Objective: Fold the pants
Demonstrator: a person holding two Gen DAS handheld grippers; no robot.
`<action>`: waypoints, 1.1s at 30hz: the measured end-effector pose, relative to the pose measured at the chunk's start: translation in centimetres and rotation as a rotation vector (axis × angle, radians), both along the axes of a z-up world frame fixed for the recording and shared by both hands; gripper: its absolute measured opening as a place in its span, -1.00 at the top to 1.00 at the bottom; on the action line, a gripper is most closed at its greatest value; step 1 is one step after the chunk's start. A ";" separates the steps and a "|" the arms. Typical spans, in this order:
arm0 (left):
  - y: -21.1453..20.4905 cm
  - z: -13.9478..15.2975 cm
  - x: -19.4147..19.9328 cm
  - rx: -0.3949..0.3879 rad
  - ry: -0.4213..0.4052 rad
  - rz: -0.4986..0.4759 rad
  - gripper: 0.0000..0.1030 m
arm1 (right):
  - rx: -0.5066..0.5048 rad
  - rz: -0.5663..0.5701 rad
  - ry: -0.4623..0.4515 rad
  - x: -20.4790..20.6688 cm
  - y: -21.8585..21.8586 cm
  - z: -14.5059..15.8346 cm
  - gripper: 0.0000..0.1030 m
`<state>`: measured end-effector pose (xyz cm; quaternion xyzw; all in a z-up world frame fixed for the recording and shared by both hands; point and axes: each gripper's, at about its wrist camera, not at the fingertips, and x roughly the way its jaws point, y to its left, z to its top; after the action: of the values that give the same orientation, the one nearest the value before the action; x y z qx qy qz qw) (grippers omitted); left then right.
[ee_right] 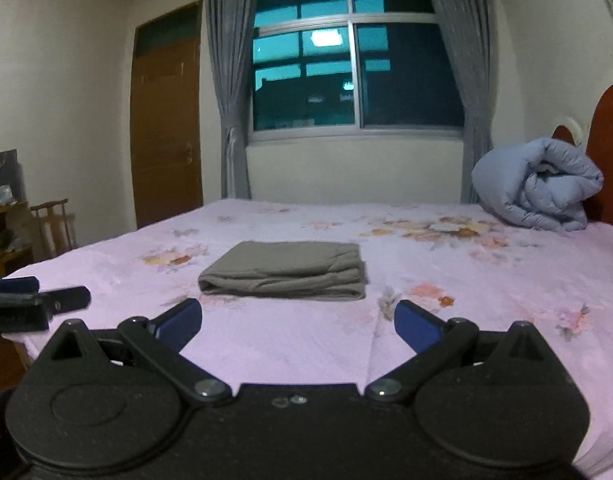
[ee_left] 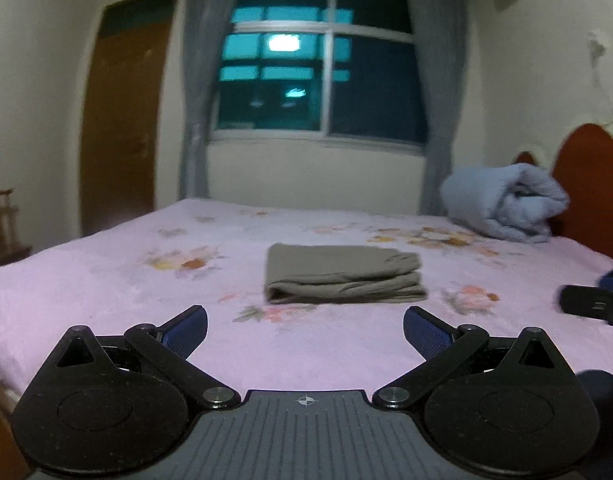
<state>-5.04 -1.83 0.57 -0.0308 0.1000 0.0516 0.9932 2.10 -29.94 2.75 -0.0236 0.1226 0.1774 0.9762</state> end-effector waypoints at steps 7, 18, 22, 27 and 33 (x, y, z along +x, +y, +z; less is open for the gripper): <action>0.0 0.0 0.8 -0.020 0.036 -0.042 -1.00 | 0.019 0.010 0.020 0.3 1.1 -0.6 -0.89; 0.8 -0.7 2.3 -0.069 0.084 -0.032 -1.00 | 0.015 -0.018 0.050 0.3 1.1 -1.1 -0.89; 0.7 -0.7 2.3 -0.060 0.081 -0.037 -1.00 | 0.017 -0.033 0.055 0.2 0.8 -1.2 -0.89; 0.9 -0.6 2.4 -0.068 0.083 -0.039 -1.00 | 0.012 -0.031 0.054 0.3 0.7 -1.2 -0.89; 1.0 -0.6 2.5 -0.070 0.087 -0.039 -1.00 | 0.007 -0.024 0.054 0.6 0.5 -1.2 -0.89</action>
<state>-2.50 -0.85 -0.04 -0.0612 0.1452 0.0302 0.9870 2.67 -29.44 1.59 -0.0141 0.1489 0.1667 0.9746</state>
